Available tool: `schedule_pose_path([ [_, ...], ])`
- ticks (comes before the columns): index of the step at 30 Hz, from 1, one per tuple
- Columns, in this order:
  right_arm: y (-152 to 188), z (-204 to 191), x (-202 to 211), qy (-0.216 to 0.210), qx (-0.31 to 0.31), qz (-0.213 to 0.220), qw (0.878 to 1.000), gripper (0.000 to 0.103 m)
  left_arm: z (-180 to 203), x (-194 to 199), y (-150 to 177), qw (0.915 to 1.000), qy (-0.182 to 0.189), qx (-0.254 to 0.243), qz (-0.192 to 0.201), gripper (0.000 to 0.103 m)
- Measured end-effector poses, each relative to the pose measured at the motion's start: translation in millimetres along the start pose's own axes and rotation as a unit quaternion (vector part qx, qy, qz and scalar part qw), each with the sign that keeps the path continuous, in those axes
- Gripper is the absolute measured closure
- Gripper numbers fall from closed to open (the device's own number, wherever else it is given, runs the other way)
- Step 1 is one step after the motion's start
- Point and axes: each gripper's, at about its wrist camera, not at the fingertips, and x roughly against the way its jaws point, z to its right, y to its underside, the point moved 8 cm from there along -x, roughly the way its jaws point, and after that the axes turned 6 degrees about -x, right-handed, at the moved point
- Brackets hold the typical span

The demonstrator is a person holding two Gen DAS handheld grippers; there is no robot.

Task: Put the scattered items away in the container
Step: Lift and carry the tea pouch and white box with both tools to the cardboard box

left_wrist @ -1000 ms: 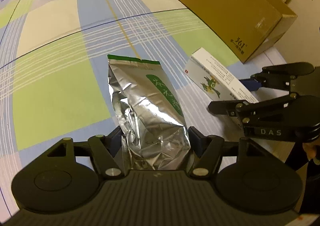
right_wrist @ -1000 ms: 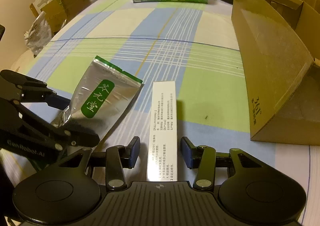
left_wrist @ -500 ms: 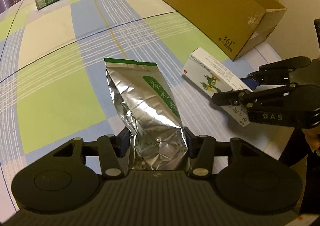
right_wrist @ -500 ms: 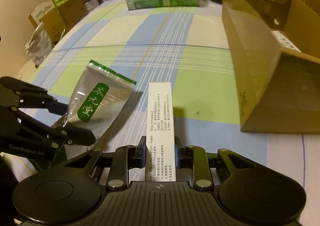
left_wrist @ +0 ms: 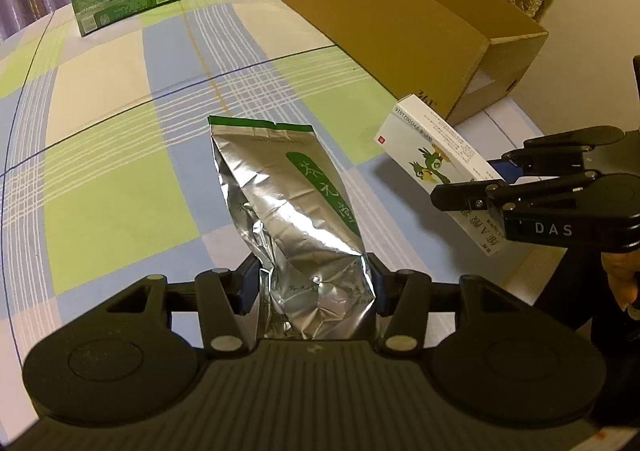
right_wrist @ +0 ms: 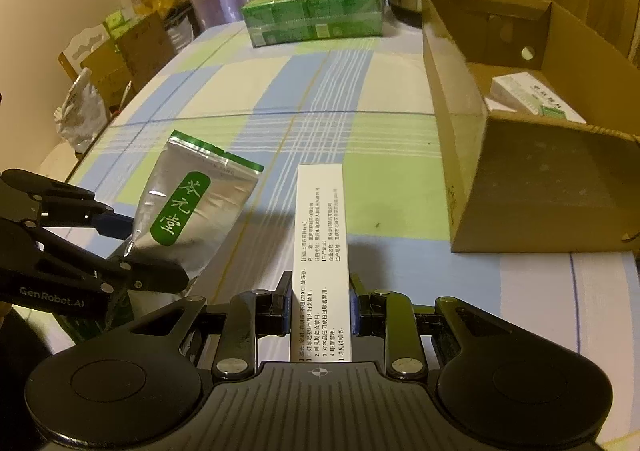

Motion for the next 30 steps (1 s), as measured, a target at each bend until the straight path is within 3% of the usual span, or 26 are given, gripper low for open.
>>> schedule_pose_path([
  [30, -1, 26, 56, 0.014, -0.02, 0.047, 0.999, 0.08, 55, 18, -29, 0.9992, 0.011, -0.028, 0.028, 0.055],
])
